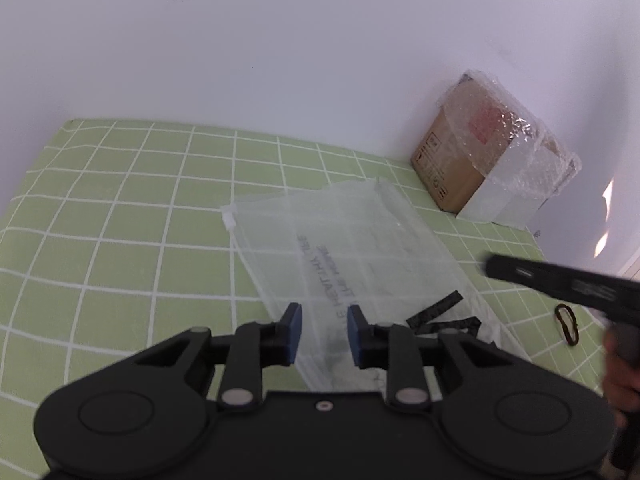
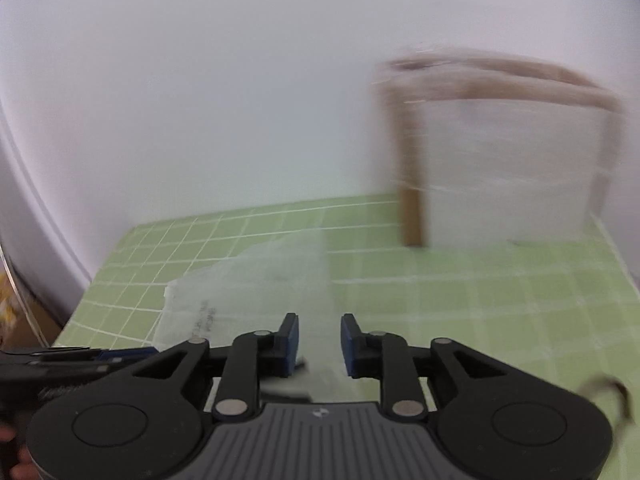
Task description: Fold shopping bag
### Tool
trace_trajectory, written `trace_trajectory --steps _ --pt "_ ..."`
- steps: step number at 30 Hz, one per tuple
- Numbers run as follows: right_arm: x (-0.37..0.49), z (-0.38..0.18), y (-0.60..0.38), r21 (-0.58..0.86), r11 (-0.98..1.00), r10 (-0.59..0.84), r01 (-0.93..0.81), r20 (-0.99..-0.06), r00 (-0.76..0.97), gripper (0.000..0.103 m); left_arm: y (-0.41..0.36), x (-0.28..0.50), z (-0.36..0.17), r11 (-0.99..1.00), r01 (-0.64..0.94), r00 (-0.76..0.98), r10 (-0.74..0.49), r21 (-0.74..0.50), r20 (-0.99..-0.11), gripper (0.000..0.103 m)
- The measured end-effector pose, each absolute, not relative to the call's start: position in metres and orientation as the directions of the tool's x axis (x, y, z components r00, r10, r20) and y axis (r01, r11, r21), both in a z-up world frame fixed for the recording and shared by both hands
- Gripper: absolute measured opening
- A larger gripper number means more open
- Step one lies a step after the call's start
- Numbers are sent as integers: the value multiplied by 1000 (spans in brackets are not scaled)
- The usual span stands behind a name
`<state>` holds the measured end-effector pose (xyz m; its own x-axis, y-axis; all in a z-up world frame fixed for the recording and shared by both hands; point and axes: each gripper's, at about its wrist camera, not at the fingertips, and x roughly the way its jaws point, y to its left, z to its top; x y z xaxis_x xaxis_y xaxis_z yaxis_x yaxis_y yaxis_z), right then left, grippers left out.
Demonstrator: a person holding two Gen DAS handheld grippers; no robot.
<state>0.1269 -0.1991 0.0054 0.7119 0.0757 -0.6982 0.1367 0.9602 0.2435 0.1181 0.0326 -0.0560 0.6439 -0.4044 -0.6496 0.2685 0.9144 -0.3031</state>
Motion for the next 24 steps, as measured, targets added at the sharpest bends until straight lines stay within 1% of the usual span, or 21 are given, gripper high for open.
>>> trace_trajectory --steps 2,6,10,13,17,24 --pt "105 6 -205 246 953 55 178 -715 697 29 33 117 -56 917 260 648 -398 -303 -649 25" --pt "70 1 -204 196 955 7 222 -764 646 29 34 112 -54 922 235 655 -384 -308 -651 26" --pt "47 -3 -208 241 936 27 257 -777 629 29 43 96 -48 914 201 660 -393 -353 -641 27" --pt "45 -7 -205 224 939 13 262 -782 623 29 48 82 -43 905 194 655 -406 -378 -638 27" --pt "46 -7 -204 230 938 18 261 -780 625 29 47 51 -37 885 229 609 -456 -406 -649 28" --pt "37 -4 -203 246 934 39 260 -791 611 29 43 31 -49 866 201 552 -486 -457 -677 29"
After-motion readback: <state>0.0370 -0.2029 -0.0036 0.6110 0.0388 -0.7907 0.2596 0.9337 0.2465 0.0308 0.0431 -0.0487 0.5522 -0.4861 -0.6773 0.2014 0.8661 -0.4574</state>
